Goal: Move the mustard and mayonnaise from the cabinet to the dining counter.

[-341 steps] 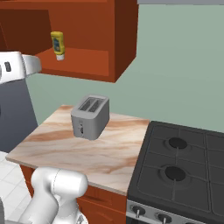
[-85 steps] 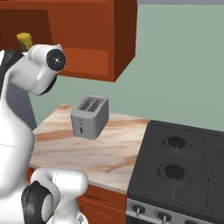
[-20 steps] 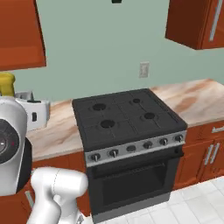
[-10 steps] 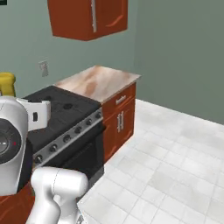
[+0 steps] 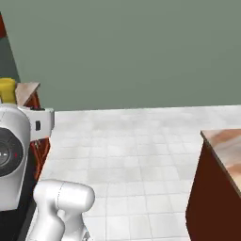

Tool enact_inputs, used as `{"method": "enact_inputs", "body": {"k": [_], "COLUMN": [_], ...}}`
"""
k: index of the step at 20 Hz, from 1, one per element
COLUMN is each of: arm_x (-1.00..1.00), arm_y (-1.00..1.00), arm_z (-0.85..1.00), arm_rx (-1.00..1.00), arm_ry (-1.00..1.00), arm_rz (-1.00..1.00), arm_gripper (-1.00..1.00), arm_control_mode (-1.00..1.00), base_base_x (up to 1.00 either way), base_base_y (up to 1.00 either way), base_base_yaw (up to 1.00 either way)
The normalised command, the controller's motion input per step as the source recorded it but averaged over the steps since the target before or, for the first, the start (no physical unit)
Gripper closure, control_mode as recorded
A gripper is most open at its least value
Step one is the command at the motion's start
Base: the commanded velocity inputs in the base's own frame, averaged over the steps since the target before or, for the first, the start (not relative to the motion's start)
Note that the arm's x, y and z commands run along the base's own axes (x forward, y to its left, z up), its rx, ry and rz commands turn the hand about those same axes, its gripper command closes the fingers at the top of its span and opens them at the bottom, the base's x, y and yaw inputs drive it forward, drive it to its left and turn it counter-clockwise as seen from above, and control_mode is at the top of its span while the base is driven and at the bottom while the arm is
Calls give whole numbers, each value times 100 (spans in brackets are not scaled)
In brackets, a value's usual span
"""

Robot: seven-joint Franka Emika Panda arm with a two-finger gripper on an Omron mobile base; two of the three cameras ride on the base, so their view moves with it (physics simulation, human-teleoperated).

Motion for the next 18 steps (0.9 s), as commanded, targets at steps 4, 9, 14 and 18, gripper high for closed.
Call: {"method": "enact_inputs", "body": {"k": [4,9,14,18], "arm_x": [0,0,0,0], "arm_y": [0,0,0,0], "arm_z": [0,0,0,0], "arm_rx": [0,0,0,0], "arm_ry": [0,0,0,0], "arm_rz": [0,0,0,0], "arm_gripper": [100,100,100,100], "arm_control_mode": [100,100,100,100], "base_base_x": [0,1,29,54], "base_base_y": [4,6,24,35], "base_base_yaw": [-100,-99,-78,-57]}}
